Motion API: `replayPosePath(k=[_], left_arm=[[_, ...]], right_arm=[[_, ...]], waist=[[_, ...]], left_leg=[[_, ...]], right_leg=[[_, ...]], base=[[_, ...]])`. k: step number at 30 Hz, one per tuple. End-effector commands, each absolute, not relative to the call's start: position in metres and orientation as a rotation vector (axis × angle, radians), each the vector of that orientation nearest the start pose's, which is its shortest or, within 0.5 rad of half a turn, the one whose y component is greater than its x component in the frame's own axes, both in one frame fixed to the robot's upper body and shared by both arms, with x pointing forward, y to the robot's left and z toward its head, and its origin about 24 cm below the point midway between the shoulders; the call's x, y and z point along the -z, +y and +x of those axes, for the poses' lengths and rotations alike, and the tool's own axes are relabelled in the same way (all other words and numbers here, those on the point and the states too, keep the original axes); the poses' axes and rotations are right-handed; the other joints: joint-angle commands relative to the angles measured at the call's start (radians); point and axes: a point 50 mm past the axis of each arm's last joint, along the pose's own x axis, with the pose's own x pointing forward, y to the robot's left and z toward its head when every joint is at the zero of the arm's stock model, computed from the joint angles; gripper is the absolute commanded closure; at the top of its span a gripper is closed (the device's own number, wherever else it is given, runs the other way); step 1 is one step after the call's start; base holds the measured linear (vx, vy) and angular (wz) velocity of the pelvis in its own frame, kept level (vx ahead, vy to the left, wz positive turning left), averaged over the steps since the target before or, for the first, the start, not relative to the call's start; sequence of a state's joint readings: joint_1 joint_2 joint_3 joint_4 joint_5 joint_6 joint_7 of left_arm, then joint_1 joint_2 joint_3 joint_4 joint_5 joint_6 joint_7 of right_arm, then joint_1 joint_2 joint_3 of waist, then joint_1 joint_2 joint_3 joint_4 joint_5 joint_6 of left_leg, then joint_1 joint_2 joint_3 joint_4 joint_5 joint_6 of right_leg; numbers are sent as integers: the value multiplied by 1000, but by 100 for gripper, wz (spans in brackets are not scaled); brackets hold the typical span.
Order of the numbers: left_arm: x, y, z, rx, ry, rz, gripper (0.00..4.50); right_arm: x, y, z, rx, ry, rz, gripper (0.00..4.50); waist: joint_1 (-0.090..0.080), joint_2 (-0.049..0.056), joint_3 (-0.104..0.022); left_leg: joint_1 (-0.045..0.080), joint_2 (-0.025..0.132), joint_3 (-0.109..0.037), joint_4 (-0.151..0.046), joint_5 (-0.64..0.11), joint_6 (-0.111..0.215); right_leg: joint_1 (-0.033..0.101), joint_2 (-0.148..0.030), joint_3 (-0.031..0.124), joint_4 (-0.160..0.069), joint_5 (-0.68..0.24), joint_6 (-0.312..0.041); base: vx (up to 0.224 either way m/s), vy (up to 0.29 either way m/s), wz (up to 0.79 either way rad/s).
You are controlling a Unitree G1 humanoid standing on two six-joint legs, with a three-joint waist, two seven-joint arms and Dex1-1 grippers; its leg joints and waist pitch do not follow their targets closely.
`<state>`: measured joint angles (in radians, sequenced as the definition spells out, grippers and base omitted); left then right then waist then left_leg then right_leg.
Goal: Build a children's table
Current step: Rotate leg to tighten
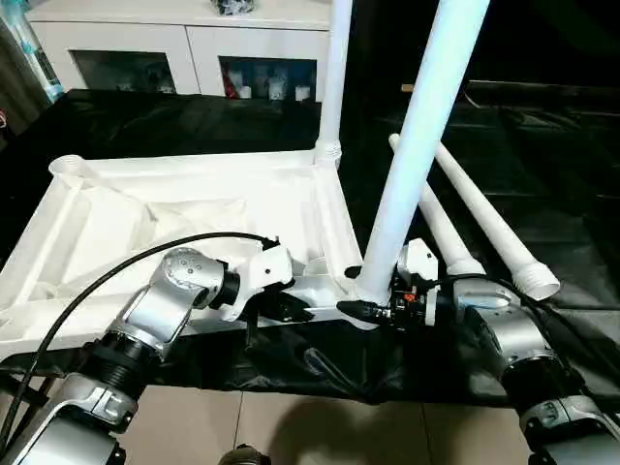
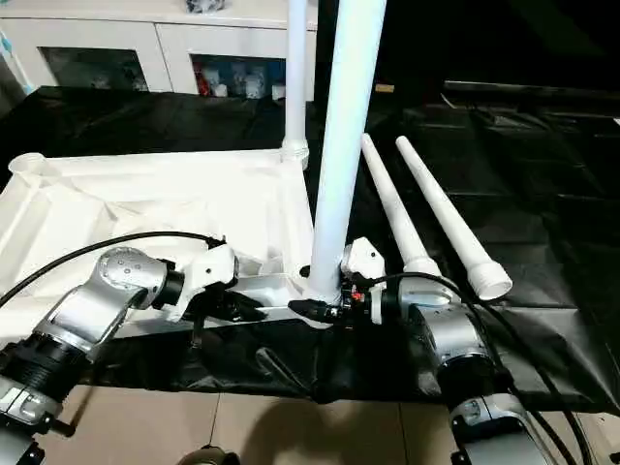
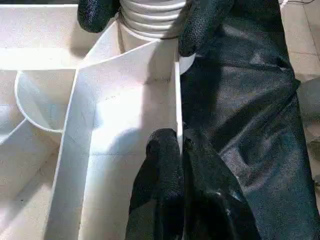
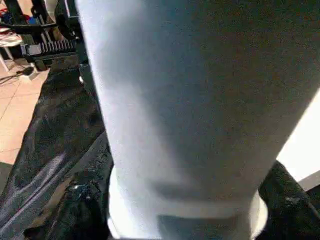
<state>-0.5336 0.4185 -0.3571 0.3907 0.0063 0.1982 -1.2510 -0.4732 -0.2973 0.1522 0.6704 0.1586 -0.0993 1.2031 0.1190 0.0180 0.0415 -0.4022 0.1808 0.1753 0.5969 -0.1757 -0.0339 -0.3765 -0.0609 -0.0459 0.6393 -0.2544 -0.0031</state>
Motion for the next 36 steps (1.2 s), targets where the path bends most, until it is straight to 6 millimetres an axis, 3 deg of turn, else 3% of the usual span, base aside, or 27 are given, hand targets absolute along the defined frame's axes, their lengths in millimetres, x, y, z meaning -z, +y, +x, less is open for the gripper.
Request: replayPosePath(k=[1, 3, 5, 6, 8, 11, 16, 17, 19, 23, 27, 31, 36], left_arm=[[-66, 107, 308, 1405, 408, 428, 450], [-66, 106, 313, 1357, 403, 409, 450], [-66, 101, 324, 1235, 392, 392, 450], [-66, 101, 324, 1235, 392, 392, 450], [-66, 94, 333, 1136, 394, 377, 450], [-66, 84, 336, 1084, 392, 352, 450], [-65, 69, 335, 1072, 376, 317, 450], [-64, 63, 333, 1091, 372, 299, 450], [-64, 61, 331, 1105, 371, 298, 450], [-62, 62, 325, 1174, 361, 311, 450], [-63, 70, 321, 1233, 360, 326, 450], [-63, 78, 316, 1318, 368, 347, 450], [-62, 89, 310, 1412, 393, 373, 450]], right_arm=[[-20, -129, 299, -1215, 281, -77, 171], [-18, -126, 303, -1146, 281, -77, 171], [-10, -119, 311, -991, 297, -76, 171], [-10, -119, 311, -991, 297, -76, 171], [-3, -107, 319, -813, 328, -22, 171], [1, -94, 324, -685, 351, 3, 171], [1, -78, 326, -664, 346, -9, 171], [0, -74, 327, -657, 332, 1, 115], [-1, -73, 327, -662, 327, 21, 101], [-7, -79, 329, -705, 289, 23, 57], [-10, -89, 327, -794, 262, -21, 57], [-13, -101, 319, -955, 244, -62, 57], [-20, -114, 309, -1138, 243, -79, 57]], waist=[[-1, 1, -62], [-2, 2, -59], [-13, 3, -50], [-13, 3, -50], [-18, 2, -46], [-27, 4, -47], [-29, 2, -52], [-29, 3, -53], [-27, 4, -52], [-29, 7, -52], [-29, 7, -53], [-24, 7, -59], [-17, 14, -57]], left_leg=[[30, 60, -18, -62, -102, 89], [35, 59, -18, -66, -139, 65], [38, 58, -21, -79, -221, 9], [38, 58, -21, -79, -221, 9], [37, 58, -24, -87, -262, -23], [41, 55, -25, -89, -276, -38], [36, 54, -21, -84, -205, -6], [36, 54, -21, -83, -201, -1], [37, 54, -20, -83, -193, 10], [36, 56, -21, -85, -199, 19], [35, 56, -21, -84, -192, 25], [32, 56, -18, -74, -121, 75], [34, 61, -18, -76, -154, 81]], right_leg=[[38, -87, 38, -59, 159, -292], [34, -89, 40, -65, 101, -290], [31, -94, 44, -81, -50, -275], [31, -94, 44, -81, -50, -275], [32, -96, 47, -88, -142, -248], [30, -96, 51, -92, -160, -233], [36, -91, 49, -85, -23, -240], [36, -92, 48, -84, -16, -242], [36, -91, 48, -85, -3, -243], [39, -92, 47, -86, 0, -243], [41, -92, 47, -85, 11, -244], [45, -89, 42, -74, 146, -260], [43, -87, 38, -77, 119, -273]], base=[[0, 0, 0], [0, 0, 0], [0, 0, 0], [0, 0, 0], [0, 0, 0], [0, 0, 0], [0, 0, 0], [0, 0, 0], [0, 0, 0], [0, 0, 0], [0, 0, 0], [0, 0, 0], [0, 0, 0]])
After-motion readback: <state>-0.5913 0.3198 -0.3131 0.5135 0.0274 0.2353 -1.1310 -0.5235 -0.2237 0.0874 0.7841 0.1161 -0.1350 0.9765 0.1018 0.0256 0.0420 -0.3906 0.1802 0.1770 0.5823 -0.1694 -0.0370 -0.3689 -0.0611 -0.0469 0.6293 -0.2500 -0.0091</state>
